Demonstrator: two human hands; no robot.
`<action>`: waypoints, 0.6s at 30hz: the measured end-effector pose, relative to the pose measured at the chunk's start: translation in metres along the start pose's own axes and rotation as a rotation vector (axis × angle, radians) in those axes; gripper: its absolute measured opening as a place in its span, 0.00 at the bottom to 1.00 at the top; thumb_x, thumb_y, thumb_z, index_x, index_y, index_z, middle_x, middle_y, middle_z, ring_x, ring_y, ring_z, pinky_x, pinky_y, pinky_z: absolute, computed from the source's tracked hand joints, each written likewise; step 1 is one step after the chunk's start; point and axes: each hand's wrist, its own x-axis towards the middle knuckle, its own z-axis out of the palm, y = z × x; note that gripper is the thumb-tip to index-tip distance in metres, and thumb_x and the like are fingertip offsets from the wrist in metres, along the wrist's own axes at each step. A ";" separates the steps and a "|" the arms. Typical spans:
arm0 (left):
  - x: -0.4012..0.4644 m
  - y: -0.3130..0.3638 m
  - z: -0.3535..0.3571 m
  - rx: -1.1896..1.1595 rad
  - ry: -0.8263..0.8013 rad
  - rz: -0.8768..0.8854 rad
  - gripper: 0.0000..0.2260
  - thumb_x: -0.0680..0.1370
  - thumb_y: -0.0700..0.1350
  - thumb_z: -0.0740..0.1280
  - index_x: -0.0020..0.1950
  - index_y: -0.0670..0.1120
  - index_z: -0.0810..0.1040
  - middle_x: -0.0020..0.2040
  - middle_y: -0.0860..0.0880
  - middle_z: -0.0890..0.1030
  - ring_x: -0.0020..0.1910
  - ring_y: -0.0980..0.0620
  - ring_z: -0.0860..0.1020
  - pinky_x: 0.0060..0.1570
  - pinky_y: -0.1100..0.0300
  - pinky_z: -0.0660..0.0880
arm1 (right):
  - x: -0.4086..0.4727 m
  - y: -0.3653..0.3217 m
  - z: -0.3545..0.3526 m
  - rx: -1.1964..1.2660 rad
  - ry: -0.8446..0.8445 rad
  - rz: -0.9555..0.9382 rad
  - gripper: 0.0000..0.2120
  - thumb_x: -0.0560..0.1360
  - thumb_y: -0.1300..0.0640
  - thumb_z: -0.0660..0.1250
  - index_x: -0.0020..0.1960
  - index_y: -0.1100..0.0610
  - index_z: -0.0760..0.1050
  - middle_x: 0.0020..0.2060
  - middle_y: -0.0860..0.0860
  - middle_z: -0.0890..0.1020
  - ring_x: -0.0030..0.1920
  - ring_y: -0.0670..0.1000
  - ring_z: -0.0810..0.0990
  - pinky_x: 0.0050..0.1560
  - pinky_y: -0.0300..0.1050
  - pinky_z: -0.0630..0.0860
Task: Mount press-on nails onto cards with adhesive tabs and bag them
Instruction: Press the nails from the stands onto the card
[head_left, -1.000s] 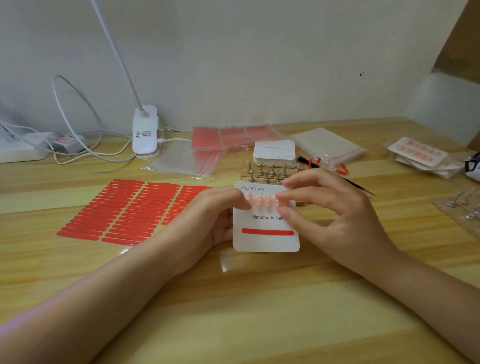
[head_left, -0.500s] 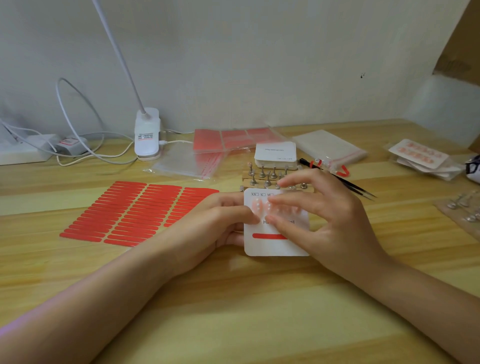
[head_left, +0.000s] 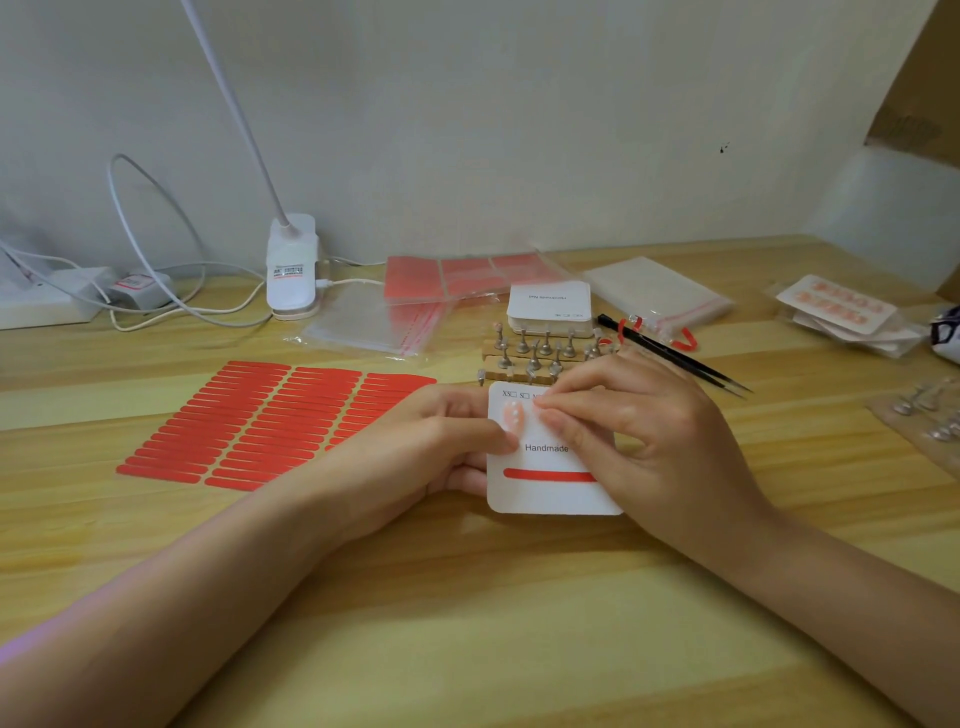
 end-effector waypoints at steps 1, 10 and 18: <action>0.000 0.000 0.000 0.008 0.002 -0.002 0.11 0.71 0.38 0.63 0.49 0.43 0.82 0.47 0.44 0.84 0.43 0.51 0.83 0.41 0.63 0.80 | 0.000 0.000 0.000 0.018 0.004 0.027 0.07 0.73 0.58 0.68 0.43 0.60 0.83 0.39 0.50 0.81 0.40 0.51 0.79 0.41 0.54 0.75; 0.001 0.001 0.001 0.027 -0.011 -0.013 0.10 0.71 0.39 0.63 0.48 0.44 0.82 0.47 0.45 0.84 0.43 0.52 0.83 0.41 0.63 0.80 | 0.002 -0.003 0.002 0.064 0.058 0.122 0.05 0.72 0.59 0.68 0.40 0.59 0.82 0.37 0.48 0.80 0.39 0.48 0.78 0.43 0.53 0.75; 0.000 0.001 0.001 -0.037 -0.020 0.001 0.10 0.71 0.38 0.63 0.46 0.44 0.83 0.46 0.44 0.84 0.42 0.52 0.83 0.37 0.64 0.78 | 0.001 -0.001 -0.001 -0.066 0.056 -0.067 0.08 0.74 0.56 0.67 0.44 0.59 0.83 0.38 0.51 0.82 0.39 0.53 0.79 0.41 0.51 0.73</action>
